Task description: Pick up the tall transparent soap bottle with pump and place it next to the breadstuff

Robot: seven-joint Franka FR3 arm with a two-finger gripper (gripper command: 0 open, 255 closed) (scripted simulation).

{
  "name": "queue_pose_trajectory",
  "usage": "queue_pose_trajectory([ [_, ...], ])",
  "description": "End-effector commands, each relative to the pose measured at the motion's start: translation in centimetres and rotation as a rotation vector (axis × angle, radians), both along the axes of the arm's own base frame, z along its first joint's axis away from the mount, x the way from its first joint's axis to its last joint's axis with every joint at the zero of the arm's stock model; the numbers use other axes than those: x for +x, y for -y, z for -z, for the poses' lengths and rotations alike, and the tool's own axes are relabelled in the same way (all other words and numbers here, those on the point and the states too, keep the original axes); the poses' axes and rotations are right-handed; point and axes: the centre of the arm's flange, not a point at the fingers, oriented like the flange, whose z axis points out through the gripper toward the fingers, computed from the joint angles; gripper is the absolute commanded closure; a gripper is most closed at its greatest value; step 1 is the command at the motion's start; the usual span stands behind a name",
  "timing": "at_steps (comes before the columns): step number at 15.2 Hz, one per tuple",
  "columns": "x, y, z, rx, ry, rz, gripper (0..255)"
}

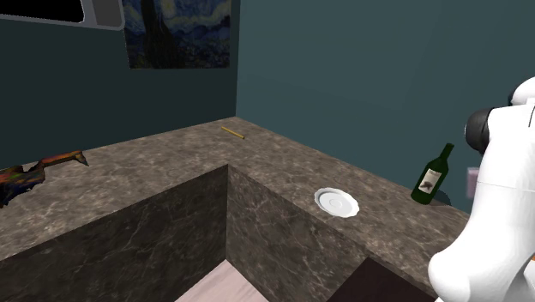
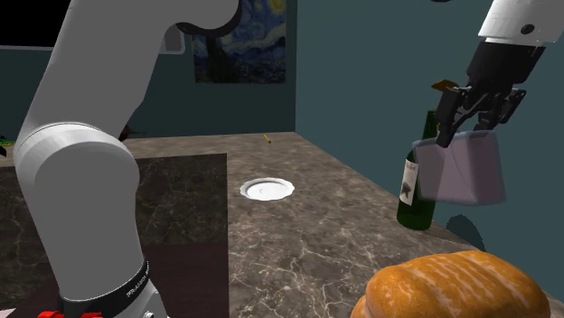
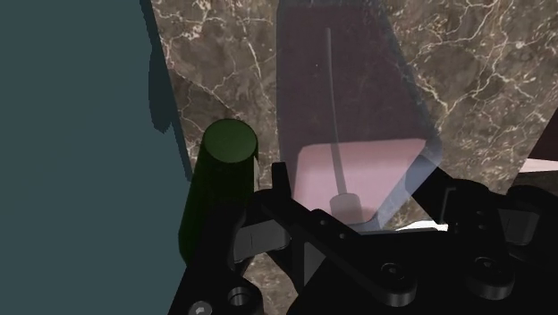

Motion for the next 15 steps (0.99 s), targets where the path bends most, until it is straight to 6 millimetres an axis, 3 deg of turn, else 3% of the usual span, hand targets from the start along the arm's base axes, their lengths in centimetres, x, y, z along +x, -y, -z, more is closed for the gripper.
queue_pose_trajectory([
  [1,0.0,-0.1,1.0,-0.001,0.0,0.0,255],
  [15,0.0,-0.1,8.4,-0.001,0.0,0.0,255],
])
